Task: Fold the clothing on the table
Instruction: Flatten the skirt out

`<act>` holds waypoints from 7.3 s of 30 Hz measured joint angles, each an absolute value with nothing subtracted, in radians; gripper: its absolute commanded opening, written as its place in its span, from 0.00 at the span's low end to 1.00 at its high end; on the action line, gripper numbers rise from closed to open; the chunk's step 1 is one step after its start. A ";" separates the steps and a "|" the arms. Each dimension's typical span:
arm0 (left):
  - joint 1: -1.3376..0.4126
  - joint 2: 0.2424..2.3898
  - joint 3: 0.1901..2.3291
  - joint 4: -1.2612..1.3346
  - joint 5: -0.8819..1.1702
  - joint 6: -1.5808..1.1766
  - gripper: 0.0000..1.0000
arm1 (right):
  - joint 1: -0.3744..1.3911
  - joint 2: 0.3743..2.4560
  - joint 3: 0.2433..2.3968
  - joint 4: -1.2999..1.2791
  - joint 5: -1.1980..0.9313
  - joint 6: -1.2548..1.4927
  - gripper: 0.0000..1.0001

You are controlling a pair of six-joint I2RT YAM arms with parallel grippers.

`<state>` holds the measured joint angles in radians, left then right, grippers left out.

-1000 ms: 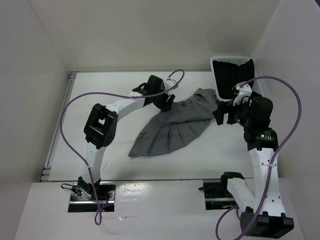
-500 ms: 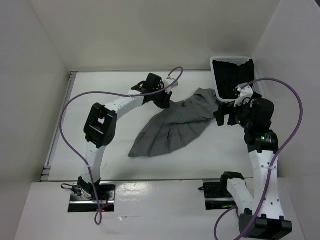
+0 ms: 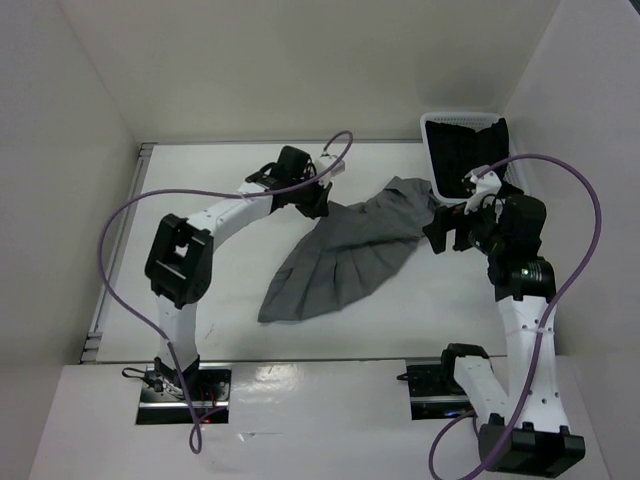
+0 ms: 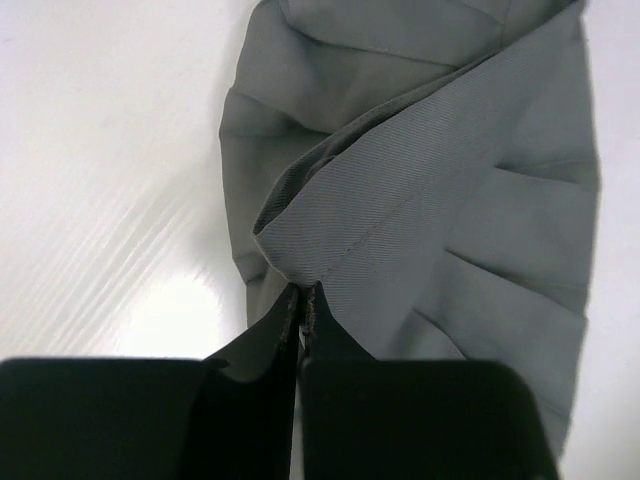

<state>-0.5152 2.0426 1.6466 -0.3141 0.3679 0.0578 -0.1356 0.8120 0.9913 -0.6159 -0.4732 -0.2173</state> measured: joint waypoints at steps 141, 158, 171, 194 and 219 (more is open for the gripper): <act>-0.010 0.685 1.457 -0.631 0.440 0.078 0.00 | 0.741 1.097 1.496 -0.630 0.072 -0.480 0.00; 0.076 0.607 1.285 -0.669 0.750 0.071 0.00 | 0.539 0.864 1.437 -0.753 -0.460 -0.465 0.00; 0.067 0.934 1.026 -0.461 0.645 0.071 0.00 | 0.536 1.169 1.228 -0.556 -0.236 -0.440 0.00; 0.067 1.577 1.153 -0.136 0.451 0.047 0.15 | 0.444 1.914 1.529 -0.321 -0.054 -0.416 0.03; 0.149 1.419 1.300 -0.244 0.316 -0.030 1.00 | 0.382 1.851 1.599 -0.421 -0.005 -0.234 0.91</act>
<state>0.1486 1.4185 1.3003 -0.2443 0.3161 -0.0303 0.3820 1.8515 1.5990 -0.4210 -0.0051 -0.2340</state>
